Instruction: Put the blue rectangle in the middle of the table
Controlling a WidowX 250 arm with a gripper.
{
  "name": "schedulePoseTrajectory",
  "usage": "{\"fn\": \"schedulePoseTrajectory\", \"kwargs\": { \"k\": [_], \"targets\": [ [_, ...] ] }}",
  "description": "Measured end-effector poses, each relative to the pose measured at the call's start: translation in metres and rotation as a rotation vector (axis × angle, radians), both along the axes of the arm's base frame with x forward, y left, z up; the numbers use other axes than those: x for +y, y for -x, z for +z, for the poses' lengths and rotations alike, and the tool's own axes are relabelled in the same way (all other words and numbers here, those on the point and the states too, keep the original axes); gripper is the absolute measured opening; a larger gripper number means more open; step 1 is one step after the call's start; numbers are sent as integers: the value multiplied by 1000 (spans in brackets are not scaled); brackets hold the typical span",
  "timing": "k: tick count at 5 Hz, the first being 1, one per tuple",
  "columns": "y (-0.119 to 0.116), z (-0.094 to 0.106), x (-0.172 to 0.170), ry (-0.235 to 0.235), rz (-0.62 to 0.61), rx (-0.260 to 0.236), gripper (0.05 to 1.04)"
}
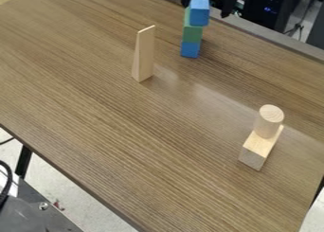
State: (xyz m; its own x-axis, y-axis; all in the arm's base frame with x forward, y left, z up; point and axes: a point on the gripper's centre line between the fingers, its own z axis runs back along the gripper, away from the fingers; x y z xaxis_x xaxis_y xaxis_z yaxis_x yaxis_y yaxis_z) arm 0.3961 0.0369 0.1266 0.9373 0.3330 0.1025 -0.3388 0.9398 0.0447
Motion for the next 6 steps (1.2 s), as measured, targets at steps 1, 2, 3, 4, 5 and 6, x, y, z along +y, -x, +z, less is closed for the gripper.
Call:
{"fn": "schedulePoseTrajectory", "kwargs": {
  "k": [1, 2, 3, 4, 5, 6],
  "targets": [
    [-7, -2, 13, 5, 19, -1, 1000],
    [-17, -3, 16, 4, 20, 1, 1000],
    [-23, -5, 23, 4, 36, 6, 1000],
    [-29, -8, 29, 6, 50, 8, 1000],
    [-33, -17, 31, 1, 55, 29, 1000],
    [-33, -26, 31, 5, 64, 45, 962]
  ]
}}
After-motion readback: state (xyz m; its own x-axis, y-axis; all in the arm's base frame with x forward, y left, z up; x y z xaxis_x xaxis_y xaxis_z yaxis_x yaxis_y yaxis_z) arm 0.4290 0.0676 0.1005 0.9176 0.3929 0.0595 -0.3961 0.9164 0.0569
